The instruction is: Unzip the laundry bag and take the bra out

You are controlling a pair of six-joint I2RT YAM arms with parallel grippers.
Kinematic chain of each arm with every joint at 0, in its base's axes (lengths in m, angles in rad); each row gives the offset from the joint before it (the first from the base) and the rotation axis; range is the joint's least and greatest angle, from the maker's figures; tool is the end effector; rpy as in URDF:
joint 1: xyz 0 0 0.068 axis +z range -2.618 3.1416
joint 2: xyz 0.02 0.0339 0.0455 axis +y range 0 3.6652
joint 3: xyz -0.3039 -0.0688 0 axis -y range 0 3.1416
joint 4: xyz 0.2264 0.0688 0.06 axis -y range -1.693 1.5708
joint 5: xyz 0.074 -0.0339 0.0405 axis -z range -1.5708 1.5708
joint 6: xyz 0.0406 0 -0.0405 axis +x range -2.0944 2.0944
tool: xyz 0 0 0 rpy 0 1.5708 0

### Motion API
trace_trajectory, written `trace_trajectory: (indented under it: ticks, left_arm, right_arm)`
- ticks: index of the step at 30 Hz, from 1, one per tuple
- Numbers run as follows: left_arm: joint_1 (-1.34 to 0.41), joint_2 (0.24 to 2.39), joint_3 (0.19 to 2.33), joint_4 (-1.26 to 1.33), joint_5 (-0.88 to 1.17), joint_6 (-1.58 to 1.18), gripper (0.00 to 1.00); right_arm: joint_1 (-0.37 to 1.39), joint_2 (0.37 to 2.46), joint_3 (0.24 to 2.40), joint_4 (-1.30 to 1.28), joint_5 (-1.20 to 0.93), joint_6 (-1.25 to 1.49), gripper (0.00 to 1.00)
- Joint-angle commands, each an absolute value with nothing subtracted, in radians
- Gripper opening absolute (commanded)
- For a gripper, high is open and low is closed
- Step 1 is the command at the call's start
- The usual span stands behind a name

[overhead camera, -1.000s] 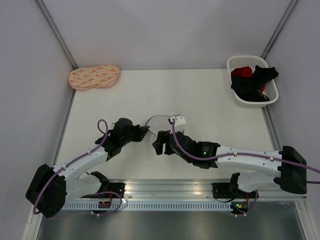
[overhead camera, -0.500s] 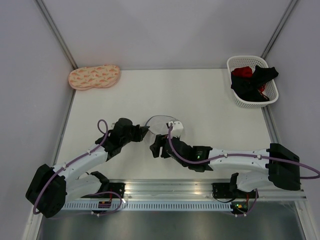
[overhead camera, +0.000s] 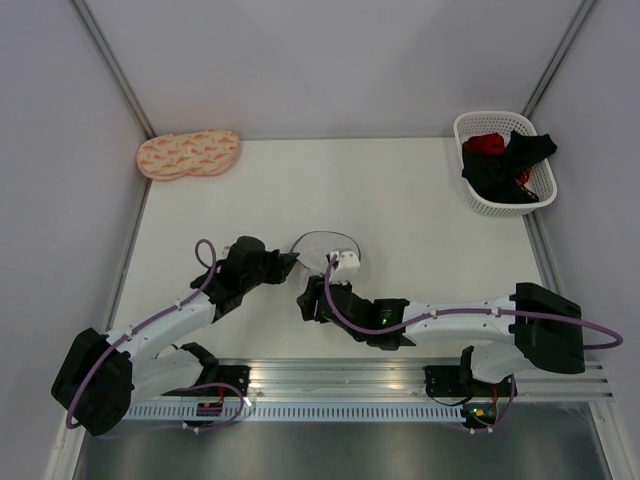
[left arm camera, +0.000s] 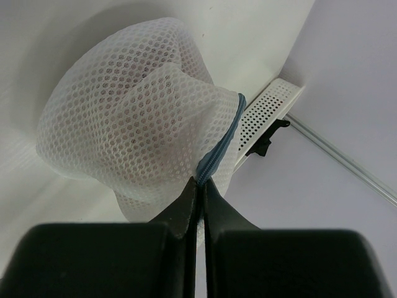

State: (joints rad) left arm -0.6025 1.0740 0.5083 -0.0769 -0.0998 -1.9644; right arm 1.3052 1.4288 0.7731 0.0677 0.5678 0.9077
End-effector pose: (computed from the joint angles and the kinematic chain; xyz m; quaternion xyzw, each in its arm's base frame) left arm 0.1589 -0.1044 0.2414 -0.5796 0.6799 -0.4161 0.1695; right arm 0.0954 0.2674 0.2638 -0.0375 0.8558 0.2944 0.4237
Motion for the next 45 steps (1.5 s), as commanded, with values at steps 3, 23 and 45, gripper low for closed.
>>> trace_trajectory:
  ticks: [3, 23, 45]
  left_arm:
    - [-0.607, 1.055, 0.509, -0.081, -0.081, -2.023, 0.02]
    - [-0.609, 1.025, 0.492, -0.083, -0.064, -2.019, 0.02]
    - [-0.592, 0.893, 0.449, -0.175, -0.204, -1.809, 0.02]
  right_arm:
    - [1.35, 1.465, 0.824, 0.06, 0.761, 0.956, 0.58]
    - [1.298, 1.58, 0.934, -0.032, 0.985, 0.857, 0.61]
    - [1.293, 1.365, 0.844, -0.421, 0.962, 1.007, 0.0]
